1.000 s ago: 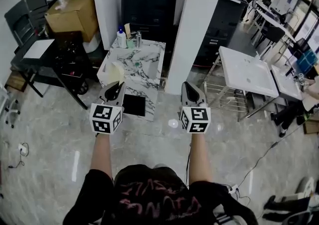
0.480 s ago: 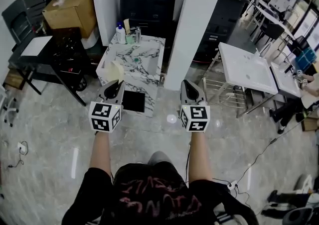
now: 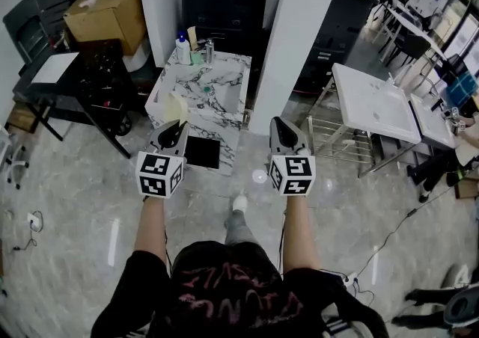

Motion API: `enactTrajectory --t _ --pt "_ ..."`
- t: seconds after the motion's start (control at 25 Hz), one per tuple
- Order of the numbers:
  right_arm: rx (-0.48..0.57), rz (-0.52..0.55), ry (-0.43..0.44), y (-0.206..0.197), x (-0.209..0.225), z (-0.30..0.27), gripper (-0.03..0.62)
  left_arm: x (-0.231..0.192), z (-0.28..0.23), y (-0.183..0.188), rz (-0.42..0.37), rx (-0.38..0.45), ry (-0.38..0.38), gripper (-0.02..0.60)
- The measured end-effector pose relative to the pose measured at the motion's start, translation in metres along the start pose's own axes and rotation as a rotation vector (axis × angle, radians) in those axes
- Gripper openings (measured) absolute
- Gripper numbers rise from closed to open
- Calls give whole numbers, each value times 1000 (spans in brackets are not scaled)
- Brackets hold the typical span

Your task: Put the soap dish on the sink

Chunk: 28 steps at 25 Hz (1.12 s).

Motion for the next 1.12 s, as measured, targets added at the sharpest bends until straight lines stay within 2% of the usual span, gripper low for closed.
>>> enactTrajectory --t 0.44,0.72,1.12 --pt "-12 -6 8 1 16 -67 6 -28 -54 0 2 -49 3 34" --pt "-28 -51 11 -2 39 -120 6 -47 -97 1 -6 -75 0 34" --pt "-67 -59 53 -8 89 -211 3 -62 -190 19 -8 -124 12 34"
Point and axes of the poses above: the fingertips, and each gripper's own axes: z backward along the fingers, x to its right, y out of its top, the point moved 5 cm from there along z, backward along the fingers, and after that the axes turned 10 degrees about -x, right-handed, at the moved point
